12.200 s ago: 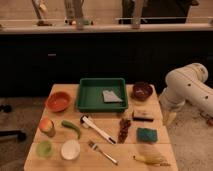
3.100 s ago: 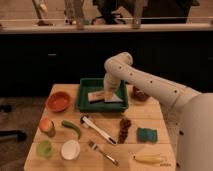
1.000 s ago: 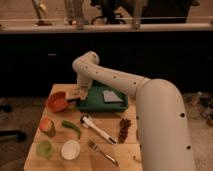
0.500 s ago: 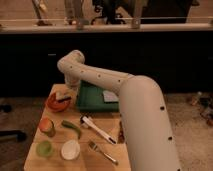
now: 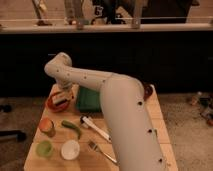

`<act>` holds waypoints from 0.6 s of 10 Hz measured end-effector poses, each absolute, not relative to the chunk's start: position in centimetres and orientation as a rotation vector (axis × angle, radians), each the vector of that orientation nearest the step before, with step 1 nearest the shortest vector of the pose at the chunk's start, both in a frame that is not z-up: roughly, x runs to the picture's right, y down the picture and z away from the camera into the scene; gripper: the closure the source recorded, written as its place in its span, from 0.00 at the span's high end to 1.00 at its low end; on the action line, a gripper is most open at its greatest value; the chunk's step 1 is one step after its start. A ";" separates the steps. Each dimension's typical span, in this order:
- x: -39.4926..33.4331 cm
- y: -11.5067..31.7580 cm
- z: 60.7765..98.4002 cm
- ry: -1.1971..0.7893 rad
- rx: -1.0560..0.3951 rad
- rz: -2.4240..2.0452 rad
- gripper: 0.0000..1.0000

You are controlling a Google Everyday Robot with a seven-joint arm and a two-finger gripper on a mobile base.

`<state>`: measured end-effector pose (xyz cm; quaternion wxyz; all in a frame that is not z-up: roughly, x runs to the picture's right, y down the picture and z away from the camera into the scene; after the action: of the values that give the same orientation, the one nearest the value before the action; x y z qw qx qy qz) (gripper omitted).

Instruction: Wipe red bowl with eraser

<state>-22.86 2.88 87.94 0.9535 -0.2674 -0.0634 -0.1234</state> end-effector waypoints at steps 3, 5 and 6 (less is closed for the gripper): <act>-23.4 4.6 89.8 -0.101 -0.588 -0.282 0.14; -23.5 4.9 90.8 -0.088 -0.602 -0.290 0.14; -23.9 4.8 90.9 -0.088 -0.607 -0.294 0.14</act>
<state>-23.86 4.80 90.91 0.9428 -0.2976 -0.0432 -0.1441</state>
